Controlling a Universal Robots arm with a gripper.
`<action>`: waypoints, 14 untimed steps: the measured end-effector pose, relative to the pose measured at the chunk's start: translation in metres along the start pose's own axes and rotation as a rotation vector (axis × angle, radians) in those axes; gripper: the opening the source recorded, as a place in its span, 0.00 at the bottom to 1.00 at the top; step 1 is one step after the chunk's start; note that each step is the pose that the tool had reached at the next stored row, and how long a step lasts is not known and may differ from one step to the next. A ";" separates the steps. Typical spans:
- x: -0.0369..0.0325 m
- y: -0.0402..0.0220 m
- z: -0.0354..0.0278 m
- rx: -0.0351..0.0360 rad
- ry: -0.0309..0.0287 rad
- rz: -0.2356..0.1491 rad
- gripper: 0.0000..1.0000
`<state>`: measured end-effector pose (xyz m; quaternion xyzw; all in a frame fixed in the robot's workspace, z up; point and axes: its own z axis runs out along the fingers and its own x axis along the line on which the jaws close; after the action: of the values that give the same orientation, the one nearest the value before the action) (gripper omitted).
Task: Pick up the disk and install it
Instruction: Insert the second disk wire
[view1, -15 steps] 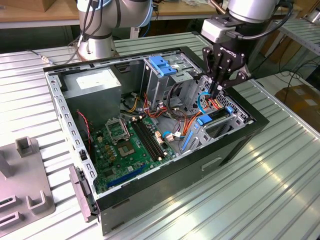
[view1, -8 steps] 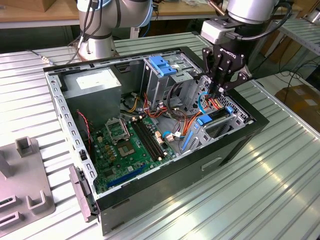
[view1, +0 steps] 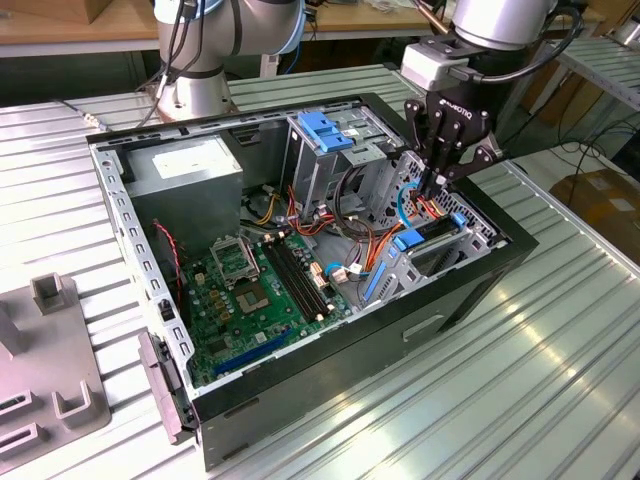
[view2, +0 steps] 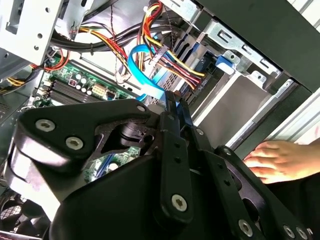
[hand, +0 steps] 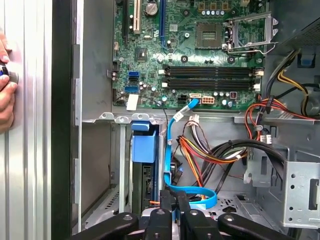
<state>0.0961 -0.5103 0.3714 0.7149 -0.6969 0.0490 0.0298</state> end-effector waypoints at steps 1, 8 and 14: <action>0.0000 0.0000 0.0001 0.0001 -0.0001 0.000 0.16; 0.0118 0.0013 0.0038 0.0003 -0.0006 -0.002 0.16; 0.0159 0.0017 0.0052 0.0004 -0.0006 -0.002 0.16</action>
<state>0.0950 -0.5267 0.3679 0.7158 -0.6960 0.0489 0.0295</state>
